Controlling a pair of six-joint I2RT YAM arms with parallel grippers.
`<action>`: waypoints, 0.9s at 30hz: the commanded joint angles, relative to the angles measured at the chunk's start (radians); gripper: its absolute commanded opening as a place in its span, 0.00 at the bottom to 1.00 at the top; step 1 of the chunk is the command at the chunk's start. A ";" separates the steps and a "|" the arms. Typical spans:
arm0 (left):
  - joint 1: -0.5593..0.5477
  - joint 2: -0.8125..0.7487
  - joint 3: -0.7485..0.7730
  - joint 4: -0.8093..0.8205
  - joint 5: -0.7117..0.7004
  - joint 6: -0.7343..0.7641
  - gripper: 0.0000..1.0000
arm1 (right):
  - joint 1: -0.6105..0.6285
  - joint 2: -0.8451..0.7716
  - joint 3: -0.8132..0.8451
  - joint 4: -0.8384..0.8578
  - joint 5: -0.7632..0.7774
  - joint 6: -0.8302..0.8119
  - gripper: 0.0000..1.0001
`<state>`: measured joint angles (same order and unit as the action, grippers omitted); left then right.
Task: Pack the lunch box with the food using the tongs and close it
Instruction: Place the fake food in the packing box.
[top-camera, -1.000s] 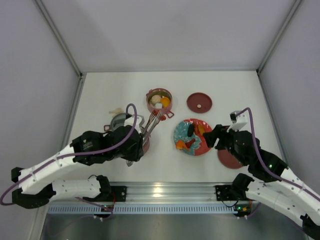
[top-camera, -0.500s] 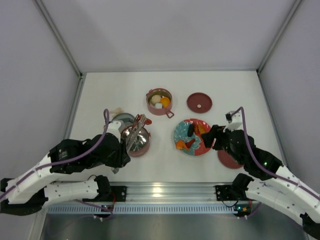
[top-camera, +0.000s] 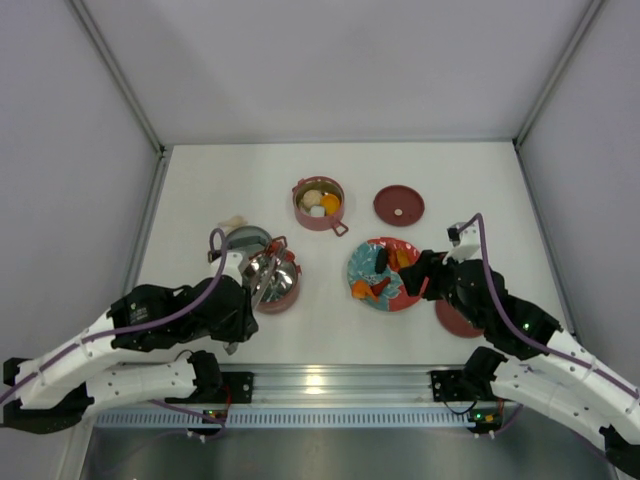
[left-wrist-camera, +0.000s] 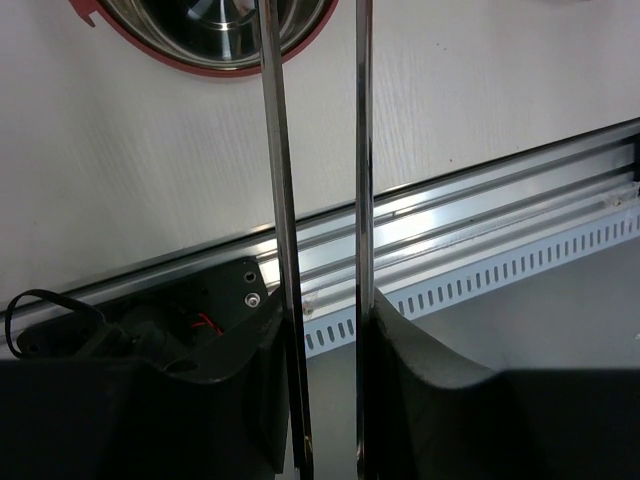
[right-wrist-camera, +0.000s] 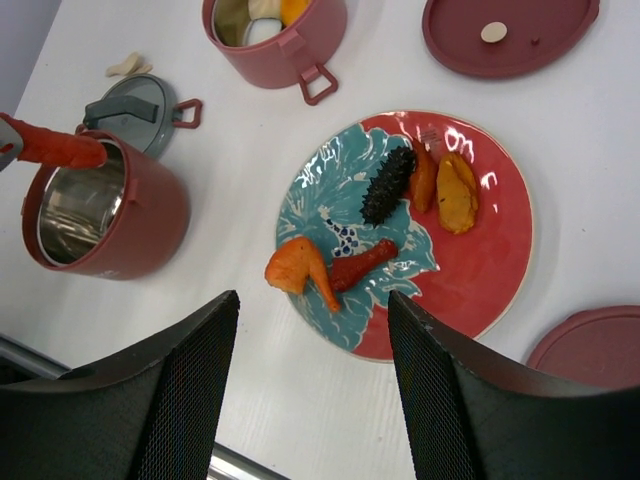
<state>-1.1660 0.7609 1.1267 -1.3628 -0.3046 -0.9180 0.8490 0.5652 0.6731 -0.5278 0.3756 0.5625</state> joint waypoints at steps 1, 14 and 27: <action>-0.001 -0.023 -0.030 -0.145 -0.037 -0.044 0.12 | 0.015 0.005 -0.001 0.065 -0.012 0.004 0.61; -0.001 -0.051 -0.093 -0.145 -0.037 -0.073 0.22 | 0.016 0.016 -0.010 0.080 -0.024 0.004 0.61; -0.001 -0.043 -0.079 -0.144 -0.042 -0.071 0.36 | 0.015 0.027 -0.003 0.083 -0.026 -0.003 0.61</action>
<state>-1.1660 0.7223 1.0313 -1.3632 -0.3134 -0.9787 0.8490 0.5850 0.6670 -0.5087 0.3466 0.5617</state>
